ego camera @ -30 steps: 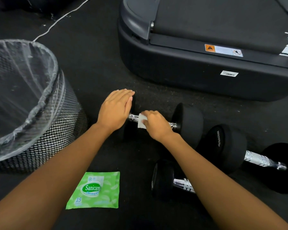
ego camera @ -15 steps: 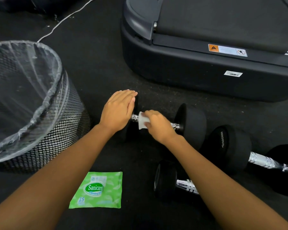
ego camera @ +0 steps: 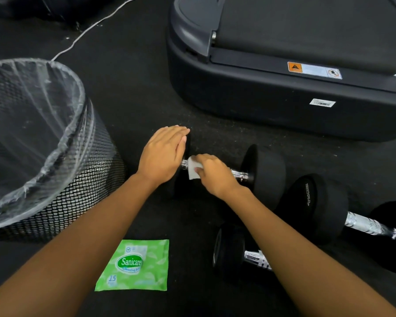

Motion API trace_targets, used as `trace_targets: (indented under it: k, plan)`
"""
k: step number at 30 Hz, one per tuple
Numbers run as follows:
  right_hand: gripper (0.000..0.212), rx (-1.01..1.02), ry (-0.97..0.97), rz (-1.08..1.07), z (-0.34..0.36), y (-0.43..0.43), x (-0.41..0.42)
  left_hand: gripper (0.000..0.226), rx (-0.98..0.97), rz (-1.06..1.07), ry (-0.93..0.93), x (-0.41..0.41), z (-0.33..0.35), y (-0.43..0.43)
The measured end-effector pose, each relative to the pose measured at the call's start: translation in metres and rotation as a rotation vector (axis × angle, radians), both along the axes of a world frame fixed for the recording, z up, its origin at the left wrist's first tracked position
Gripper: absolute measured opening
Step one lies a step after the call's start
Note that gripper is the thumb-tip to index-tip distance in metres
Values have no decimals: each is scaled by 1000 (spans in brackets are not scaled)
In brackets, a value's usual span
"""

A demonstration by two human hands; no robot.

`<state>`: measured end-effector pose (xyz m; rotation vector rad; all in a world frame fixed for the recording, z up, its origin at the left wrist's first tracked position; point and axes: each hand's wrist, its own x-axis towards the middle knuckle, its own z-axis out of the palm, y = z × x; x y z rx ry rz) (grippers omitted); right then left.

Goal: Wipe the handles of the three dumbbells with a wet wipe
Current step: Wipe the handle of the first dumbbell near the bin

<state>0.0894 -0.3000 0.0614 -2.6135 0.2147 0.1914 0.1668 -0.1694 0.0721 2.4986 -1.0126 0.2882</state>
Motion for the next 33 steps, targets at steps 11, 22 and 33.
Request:
trace_targets:
  k: [11, 22, 33]
  plan:
    - [44, -127, -170, -49, -3, 23, 6, 47, -6, 8, -8, 1, -1, -2]
    - [43, -345, -240, 15, -19, 4, -24, 46, 5, 7, -7, 0, -1, 0]
    - [37, -223, -178, 29, -8, -7, -19, 46, 3, 0, 4, 0, 0, 0]
